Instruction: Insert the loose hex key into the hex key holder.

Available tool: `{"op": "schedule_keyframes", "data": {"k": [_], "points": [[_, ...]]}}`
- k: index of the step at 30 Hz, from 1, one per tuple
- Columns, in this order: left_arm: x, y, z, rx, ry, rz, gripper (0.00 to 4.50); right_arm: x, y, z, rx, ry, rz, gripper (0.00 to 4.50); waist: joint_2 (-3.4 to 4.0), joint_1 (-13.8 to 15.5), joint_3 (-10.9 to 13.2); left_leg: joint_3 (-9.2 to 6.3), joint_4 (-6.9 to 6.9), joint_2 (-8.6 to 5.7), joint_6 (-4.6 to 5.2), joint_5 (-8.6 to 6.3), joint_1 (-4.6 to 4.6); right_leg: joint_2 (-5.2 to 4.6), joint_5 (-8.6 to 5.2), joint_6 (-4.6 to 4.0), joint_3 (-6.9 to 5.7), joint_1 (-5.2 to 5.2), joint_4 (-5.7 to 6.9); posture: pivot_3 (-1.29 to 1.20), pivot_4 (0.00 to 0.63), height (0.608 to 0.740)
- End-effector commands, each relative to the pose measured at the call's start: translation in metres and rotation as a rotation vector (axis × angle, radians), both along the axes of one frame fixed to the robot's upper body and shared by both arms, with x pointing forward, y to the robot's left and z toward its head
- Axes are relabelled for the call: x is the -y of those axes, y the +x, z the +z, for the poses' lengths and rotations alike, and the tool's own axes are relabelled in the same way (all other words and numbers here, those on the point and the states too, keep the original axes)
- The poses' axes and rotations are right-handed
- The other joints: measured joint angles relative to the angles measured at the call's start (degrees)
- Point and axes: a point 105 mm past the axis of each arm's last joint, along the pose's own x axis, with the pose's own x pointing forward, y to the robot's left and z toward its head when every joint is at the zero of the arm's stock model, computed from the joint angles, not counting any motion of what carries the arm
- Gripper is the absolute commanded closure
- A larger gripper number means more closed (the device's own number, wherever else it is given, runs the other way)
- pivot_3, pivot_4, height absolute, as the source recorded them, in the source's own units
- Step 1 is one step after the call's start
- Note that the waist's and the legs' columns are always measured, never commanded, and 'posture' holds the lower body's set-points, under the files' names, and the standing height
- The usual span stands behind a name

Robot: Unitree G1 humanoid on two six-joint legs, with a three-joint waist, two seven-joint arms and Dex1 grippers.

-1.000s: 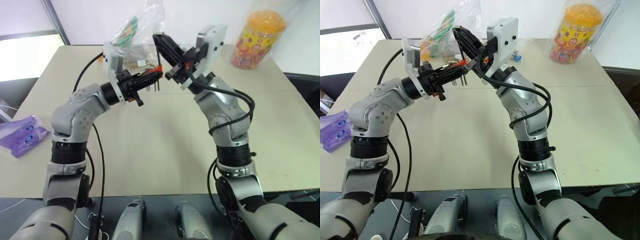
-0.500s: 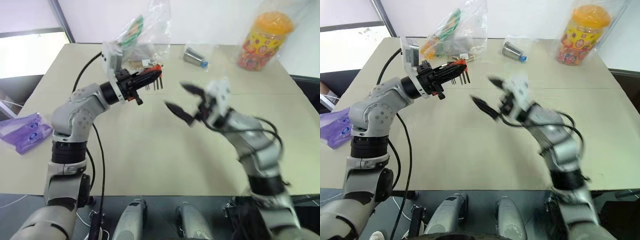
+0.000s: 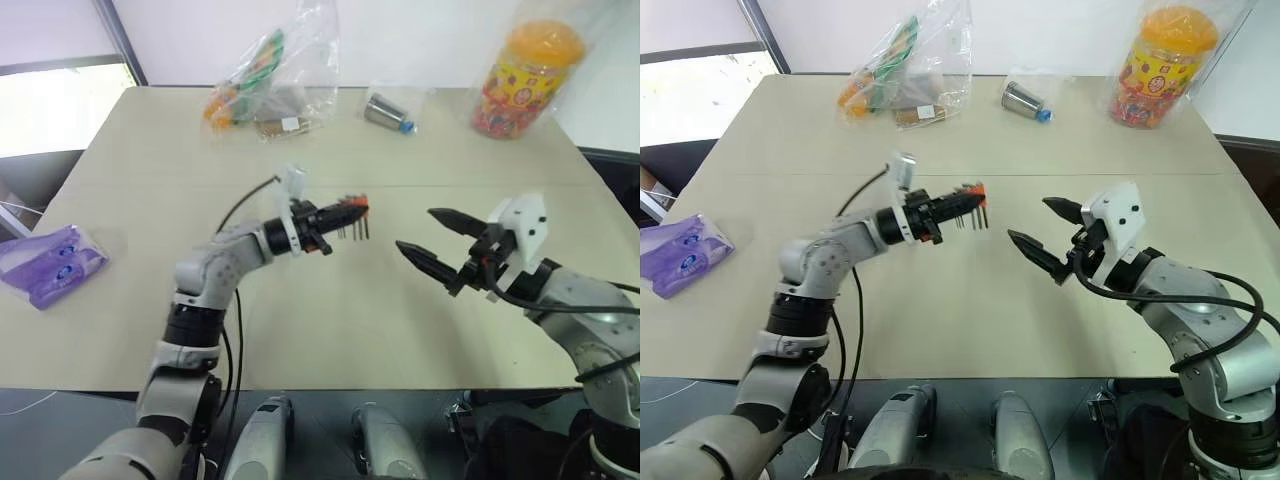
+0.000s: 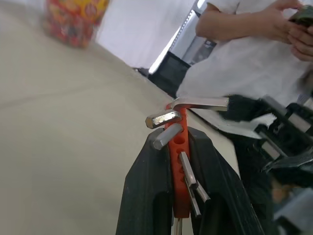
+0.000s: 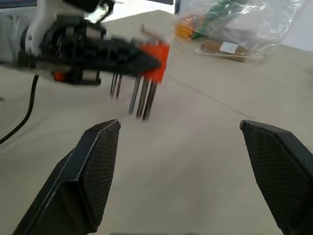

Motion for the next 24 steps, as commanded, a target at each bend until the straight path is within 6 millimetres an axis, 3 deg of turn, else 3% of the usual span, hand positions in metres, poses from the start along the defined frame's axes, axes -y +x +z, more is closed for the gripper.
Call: {"op": "schedule_keyframes", "data": {"k": [1,8,14,15,18,22,24], "points": [[0.02,-0.002,-0.023,-0.088,0.042,-0.066,4.5,-0.003,-0.007,0.025,0.092,-0.021,0.003,0.44,0.0,-0.05,0.0,0.0,0.0,0.0,0.0,0.0,0.0,0.0,0.0,0.0,0.0,0.0,0.0,0.0,0.15,0.74],[0.027,0.006,-0.064,-0.253,0.118,-0.06,4.5,-0.002,-0.008,0.032,0.107,-0.017,-0.03,0.44,0.0,-0.25,0.0,-0.02,-0.02,0.03,0.0,0.0,0.01,0.04,0.0,0.0,-0.02,-0.03,0.03,0.0,0.15,0.74],[0.02,0.014,-0.077,-0.303,0.145,-0.022,4.5,-0.004,-0.008,0.031,0.112,-0.015,-0.033,0.44,0.0,-0.15,-0.01,-0.02,-0.01,0.03,0.0,0.0,0.0,0.01,0.0,0.0,-0.02,-0.02,0.03,0.0,0.15,0.74],[0.018,0.014,-0.078,-0.304,0.148,-0.02,3.53,-0.004,-0.008,0.031,0.112,-0.014,-0.034,0.4,0.0,-0.15,-0.01,-0.02,-0.01,0.03,0.0,0.0,0.01,0.0,0.0,0.0,-0.02,-0.02,0.03,0.0,0.15,0.74],[0.01,0.016,-0.079,-0.311,0.148,-0.006,2.07,-0.005,-0.008,0.031,0.114,-0.013,-0.034,0.4,0.01,-0.2,-0.02,-0.03,-0.02,0.03,0.0,0.0,0.01,0.01,0.0,0.0,-0.02,-0.03,0.04,0.0,0.15,0.74],[-0.021,0.024,-0.073,-0.248,0.183,0.087,0.03,-0.005,-0.006,0.029,0.108,-0.025,-0.028,0.4,0.01,-0.6,-0.03,-0.02,-0.01,0.05,0.0,0.0,0.05,-0.02,0.01,-0.01,0.0,-0.01,0.08,0.0,0.15,0.74],[-0.036,0.025,-0.065,-0.18,0.207,0.116,0.03,-0.004,-0.005,0.027,0.1,-0.042,-0.023,0.4,0.07,-0.73,-0.06,-0.01,-0.02,0.12,0.0,0.0,0.11,-0.01,0.01,-0.02,0.02,-0.01,0.14,0.0,0.15,0.74]]}}
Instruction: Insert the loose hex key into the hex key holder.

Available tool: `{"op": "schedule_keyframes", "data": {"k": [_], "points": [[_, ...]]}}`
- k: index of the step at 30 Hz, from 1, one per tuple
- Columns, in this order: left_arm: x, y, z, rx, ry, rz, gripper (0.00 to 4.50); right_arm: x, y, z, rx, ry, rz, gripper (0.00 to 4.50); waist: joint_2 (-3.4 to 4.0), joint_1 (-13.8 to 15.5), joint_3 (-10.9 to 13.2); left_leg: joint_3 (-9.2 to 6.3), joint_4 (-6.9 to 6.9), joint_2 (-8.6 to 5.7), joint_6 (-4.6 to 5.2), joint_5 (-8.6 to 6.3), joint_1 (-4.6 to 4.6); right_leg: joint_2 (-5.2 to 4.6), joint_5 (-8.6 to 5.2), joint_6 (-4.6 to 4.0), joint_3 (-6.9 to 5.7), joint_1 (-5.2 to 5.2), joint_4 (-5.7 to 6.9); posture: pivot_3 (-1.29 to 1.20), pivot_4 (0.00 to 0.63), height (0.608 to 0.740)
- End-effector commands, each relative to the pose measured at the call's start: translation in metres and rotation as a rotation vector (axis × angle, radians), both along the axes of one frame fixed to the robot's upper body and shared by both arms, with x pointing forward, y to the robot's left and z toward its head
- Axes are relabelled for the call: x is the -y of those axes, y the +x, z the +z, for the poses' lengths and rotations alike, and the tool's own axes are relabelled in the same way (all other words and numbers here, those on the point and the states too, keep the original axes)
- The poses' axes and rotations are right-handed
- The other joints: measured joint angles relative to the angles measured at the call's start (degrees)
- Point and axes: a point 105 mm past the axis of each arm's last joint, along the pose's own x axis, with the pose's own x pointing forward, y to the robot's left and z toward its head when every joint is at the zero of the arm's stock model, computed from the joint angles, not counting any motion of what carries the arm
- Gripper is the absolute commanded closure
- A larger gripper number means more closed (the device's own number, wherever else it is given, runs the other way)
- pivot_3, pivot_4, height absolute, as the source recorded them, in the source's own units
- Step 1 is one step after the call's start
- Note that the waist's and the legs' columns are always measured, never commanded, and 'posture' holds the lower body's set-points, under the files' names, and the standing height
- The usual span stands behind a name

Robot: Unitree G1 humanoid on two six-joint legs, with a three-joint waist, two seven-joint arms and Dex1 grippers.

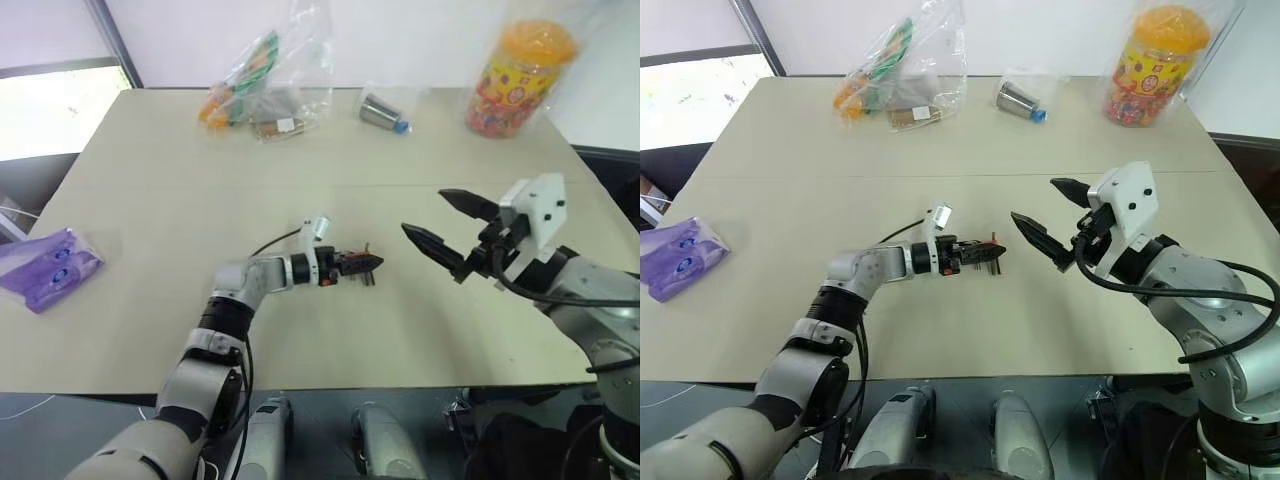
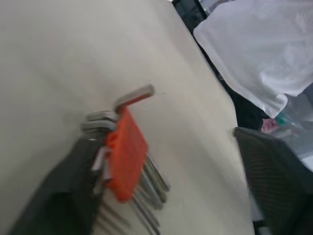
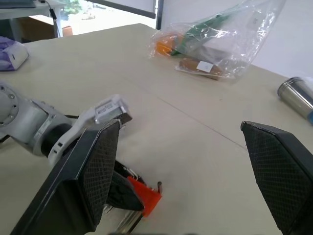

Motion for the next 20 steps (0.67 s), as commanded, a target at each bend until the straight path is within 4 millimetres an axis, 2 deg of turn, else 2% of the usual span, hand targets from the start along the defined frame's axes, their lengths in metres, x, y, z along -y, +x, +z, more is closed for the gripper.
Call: {"op": "schedule_keyframes", "data": {"k": [1,5,9,14,16,20], "points": [[-0.036,0.007,0.012,0.13,0.069,0.083,0.03,0.001,-0.001,0.007,0.044,-0.061,0.012,0.4,0.05,-0.01,-0.03,0.0,-0.02,0.01,0.0,0.0,0.02,0.01,0.0,-0.01,0.0,0.0,0.02,0.0,0.15,0.74],[-0.054,0.002,0.036,0.276,0.115,0.078,0.03,0.009,0.003,0.001,0.01,-0.157,0.024,0.4,0.05,0.6,-0.02,0.0,-0.05,0.0,0.0,0.0,-0.01,-0.03,-0.01,-0.02,-0.01,-0.02,-0.03,0.0,0.15,0.74],[-0.071,-0.012,0.061,0.424,0.179,0.033,0.03,0.022,0.005,-0.009,-0.046,-0.303,0.063,0.4,0.04,1.11,-0.02,0.03,0.0,-0.11,-0.01,0.0,-0.13,-0.17,-0.01,-0.02,-0.03,-0.01,-0.19,0.0,0.15,0.74],[-0.083,-0.032,0.076,0.573,0.26,-0.049,0.03,0.043,0.007,-0.021,-0.131,-0.502,0.108,0.4,0.05,1.44,-0.01,0.05,-0.05,-0.09,-0.01,-0.01,-0.12,-0.2,-0.12,-0.22,-0.02,-0.02,-0.24,0.0,0.15,0.74],[-0.088,-0.048,0.083,0.632,0.3,-0.104,0.03,0.053,0.009,-0.025,-0.171,-0.555,0.123,0.4,0.05,1.41,0.0,0.06,-0.05,-0.07,-0.01,-0.01,-0.12,-0.19,-0.13,-0.24,-0.02,-0.03,-0.24,0.0,0.15,0.74],[-0.092,-0.072,0.089,0.667,0.321,-0.155,0.03,0.06,0.013,-0.027,-0.182,-0.566,0.134,0.4,0.06,1.36,0.0,0.09,-0.08,-0.04,-0.02,-0.01,-0.13,-0.22,-0.14,-0.26,0.01,-0.03,-0.3,0.0,0.15,0.74]]}}
